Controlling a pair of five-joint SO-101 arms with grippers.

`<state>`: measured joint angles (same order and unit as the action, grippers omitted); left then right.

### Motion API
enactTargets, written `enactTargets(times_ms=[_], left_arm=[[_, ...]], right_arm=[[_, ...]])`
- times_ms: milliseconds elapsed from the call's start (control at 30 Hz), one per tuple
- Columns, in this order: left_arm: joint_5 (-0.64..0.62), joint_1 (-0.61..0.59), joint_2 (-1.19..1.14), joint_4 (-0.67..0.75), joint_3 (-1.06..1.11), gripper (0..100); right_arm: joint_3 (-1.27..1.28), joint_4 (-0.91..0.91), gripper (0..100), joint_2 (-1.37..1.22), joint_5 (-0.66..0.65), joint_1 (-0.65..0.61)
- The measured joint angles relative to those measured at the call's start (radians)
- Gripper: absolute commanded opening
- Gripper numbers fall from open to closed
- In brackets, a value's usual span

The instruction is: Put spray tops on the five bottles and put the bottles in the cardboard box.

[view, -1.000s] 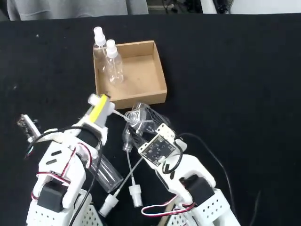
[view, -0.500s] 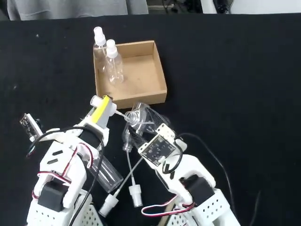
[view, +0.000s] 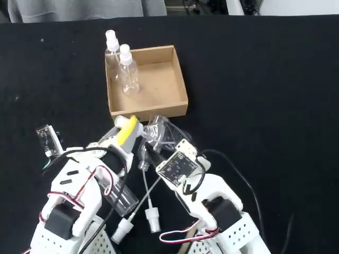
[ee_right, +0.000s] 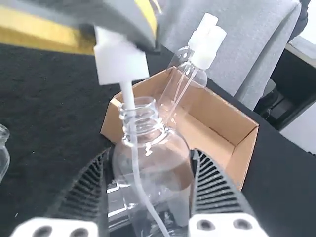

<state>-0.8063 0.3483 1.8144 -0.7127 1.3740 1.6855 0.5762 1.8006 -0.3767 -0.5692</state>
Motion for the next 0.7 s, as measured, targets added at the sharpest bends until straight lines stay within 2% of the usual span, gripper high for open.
enactTargets(times_ms=[267, 700], left_arm=[[0.003, 0.002, 0.0, -0.006, 0.0, 32], [-0.049, 0.012, 0.0, -0.066, 0.0, 34]], right_arm=[[0.0, 0.008, 7.4, 0.0, 0.002, -0.014], [0.0, 0.008, 7.4, 0.0, 0.002, -0.014]])
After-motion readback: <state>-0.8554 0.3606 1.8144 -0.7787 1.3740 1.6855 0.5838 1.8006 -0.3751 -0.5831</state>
